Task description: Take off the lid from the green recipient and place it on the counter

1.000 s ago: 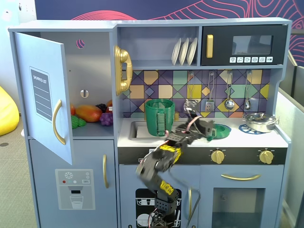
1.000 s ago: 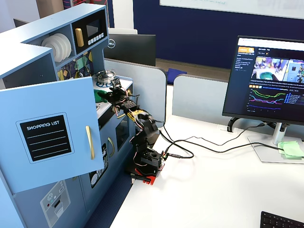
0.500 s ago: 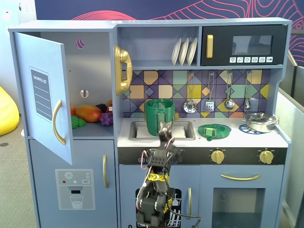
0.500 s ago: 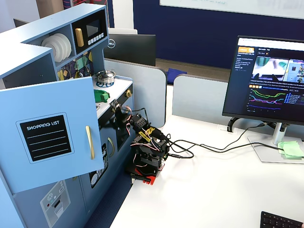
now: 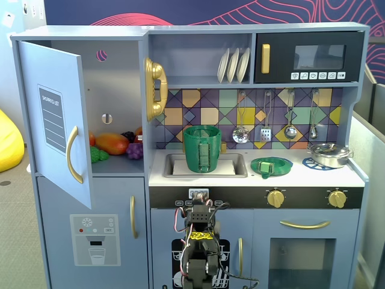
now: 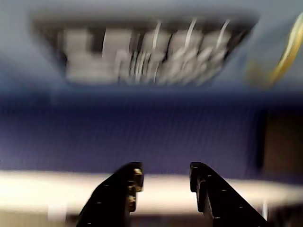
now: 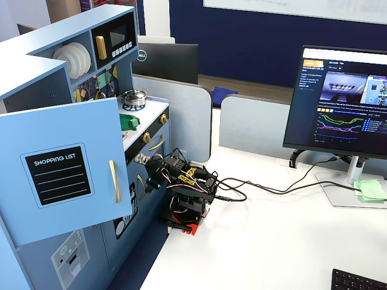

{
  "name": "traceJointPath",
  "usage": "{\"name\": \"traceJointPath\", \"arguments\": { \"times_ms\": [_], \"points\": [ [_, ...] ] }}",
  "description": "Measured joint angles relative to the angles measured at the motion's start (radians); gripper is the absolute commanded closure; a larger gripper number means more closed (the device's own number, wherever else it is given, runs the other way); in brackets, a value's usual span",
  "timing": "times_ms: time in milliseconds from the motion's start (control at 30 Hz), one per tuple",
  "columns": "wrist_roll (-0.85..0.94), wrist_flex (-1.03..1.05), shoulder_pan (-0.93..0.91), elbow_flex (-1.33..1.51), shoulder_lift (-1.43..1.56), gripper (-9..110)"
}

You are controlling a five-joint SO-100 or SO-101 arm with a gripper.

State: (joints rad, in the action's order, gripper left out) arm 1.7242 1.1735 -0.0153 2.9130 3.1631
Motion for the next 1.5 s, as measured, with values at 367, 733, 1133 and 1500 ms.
{"name": "traceJointPath", "arguments": {
  "times_ms": [367,733,1133,1500],
  "points": [
    [-0.098,0.164,0.052,0.089,0.023,101],
    [-0.150,0.186,0.055,0.072,0.023,97],
    [-0.169,0.186,0.055,0.067,0.023,97],
    [-0.169,0.186,0.055,0.067,0.023,97]
  ]
}}
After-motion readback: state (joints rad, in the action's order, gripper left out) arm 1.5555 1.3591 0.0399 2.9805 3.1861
